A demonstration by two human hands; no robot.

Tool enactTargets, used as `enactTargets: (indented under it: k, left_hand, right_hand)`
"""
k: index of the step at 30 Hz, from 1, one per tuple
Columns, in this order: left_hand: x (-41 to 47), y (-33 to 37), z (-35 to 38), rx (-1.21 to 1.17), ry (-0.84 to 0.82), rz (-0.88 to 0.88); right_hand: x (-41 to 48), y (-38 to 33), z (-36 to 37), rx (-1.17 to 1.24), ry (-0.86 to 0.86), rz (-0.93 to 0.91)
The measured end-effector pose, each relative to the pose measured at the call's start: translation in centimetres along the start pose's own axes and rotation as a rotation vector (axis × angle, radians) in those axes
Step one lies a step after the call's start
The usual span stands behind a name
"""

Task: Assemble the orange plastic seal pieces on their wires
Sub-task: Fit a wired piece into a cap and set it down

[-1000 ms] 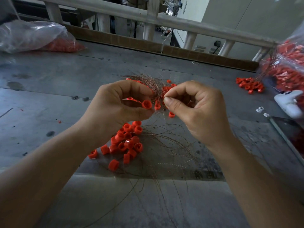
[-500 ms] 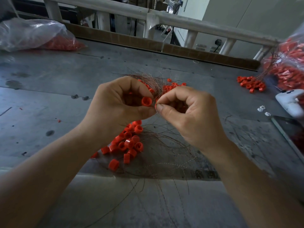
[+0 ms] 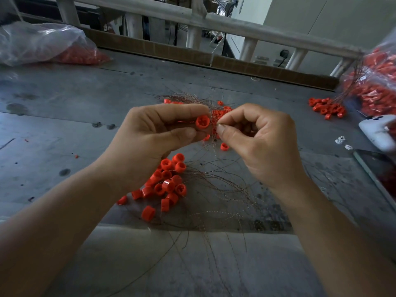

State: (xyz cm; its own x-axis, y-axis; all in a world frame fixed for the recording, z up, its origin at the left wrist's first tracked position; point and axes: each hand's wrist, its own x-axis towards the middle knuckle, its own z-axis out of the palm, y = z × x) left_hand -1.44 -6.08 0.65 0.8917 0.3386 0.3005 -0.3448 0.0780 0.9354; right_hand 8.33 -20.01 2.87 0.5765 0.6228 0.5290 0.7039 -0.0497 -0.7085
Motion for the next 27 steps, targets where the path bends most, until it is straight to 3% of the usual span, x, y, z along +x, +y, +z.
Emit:
enactTargets:
  k: [27]
  left_hand:
    - [-0.11,0.53,0.11,-0.057,-0.004,-0.017]
  right_hand:
    - [-0.01,-0.08,-0.18,-0.028,-0.008,-0.023]
